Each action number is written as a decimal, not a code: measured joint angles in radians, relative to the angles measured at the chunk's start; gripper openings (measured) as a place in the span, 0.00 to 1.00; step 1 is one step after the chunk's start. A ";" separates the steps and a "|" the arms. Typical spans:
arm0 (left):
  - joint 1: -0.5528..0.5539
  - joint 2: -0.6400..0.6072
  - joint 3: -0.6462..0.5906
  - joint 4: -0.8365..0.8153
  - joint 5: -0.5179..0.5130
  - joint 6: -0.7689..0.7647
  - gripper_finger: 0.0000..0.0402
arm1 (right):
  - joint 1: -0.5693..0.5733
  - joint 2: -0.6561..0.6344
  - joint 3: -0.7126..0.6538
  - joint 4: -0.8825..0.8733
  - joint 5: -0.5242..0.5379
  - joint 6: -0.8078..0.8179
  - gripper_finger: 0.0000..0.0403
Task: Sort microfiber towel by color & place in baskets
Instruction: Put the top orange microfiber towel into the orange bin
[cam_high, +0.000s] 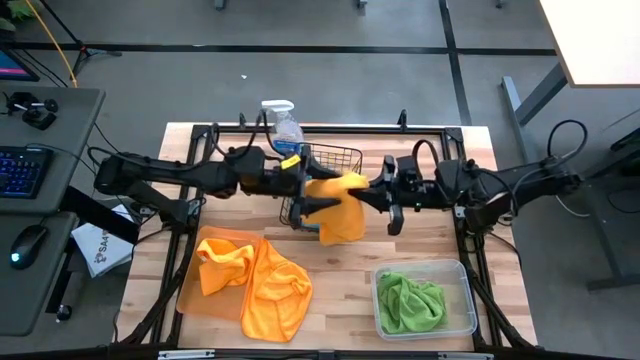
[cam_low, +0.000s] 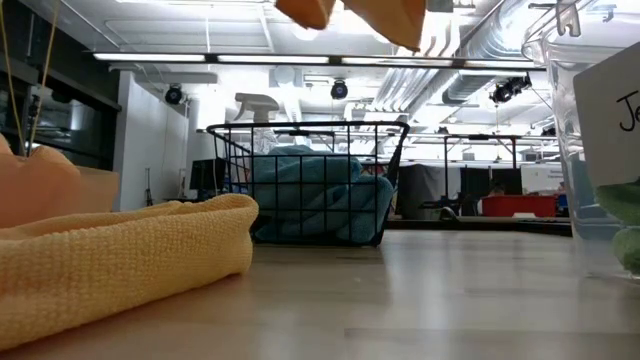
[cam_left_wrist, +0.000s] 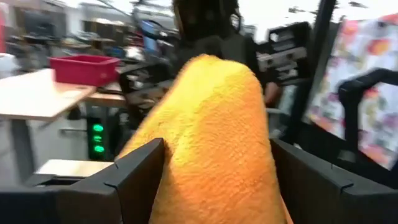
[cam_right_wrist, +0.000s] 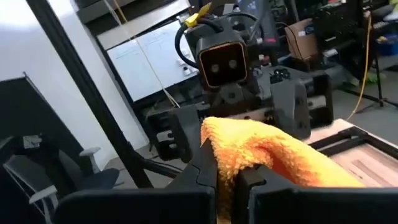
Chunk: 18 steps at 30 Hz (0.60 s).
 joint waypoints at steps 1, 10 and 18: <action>0.000 0.001 0.000 -0.003 0.021 -0.001 0.69 | 0.000 0.006 0.000 0.005 -0.001 -0.007 0.00; 0.000 0.002 0.000 -0.004 0.136 -0.002 0.43 | -0.023 0.016 0.000 0.049 -0.001 -0.058 0.02; 0.032 -0.087 0.002 -0.231 0.103 -0.001 0.02 | -0.034 -0.005 -0.001 0.127 -0.001 -0.126 0.20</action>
